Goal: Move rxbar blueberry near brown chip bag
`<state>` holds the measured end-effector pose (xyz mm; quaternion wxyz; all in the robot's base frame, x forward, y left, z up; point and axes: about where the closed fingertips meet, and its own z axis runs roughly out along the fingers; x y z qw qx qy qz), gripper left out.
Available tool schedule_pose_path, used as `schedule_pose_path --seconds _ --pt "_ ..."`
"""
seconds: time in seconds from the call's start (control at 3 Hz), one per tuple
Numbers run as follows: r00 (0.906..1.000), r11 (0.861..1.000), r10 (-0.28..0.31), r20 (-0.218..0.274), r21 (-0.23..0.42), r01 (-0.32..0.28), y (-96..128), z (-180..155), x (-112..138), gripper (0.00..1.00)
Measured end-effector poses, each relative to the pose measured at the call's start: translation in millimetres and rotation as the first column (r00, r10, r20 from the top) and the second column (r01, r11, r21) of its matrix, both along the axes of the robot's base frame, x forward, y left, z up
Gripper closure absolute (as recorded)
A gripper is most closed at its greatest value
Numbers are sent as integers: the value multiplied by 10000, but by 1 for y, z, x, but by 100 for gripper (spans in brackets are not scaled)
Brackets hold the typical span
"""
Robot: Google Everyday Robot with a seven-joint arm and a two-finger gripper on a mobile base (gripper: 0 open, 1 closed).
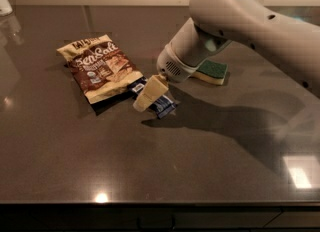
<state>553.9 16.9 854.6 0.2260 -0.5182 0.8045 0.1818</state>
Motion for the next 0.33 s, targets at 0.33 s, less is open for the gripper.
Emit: schedule_pose_path --seconds 0.33 --pt "10000 10000 1 0 0 -1 0 0 0 0"
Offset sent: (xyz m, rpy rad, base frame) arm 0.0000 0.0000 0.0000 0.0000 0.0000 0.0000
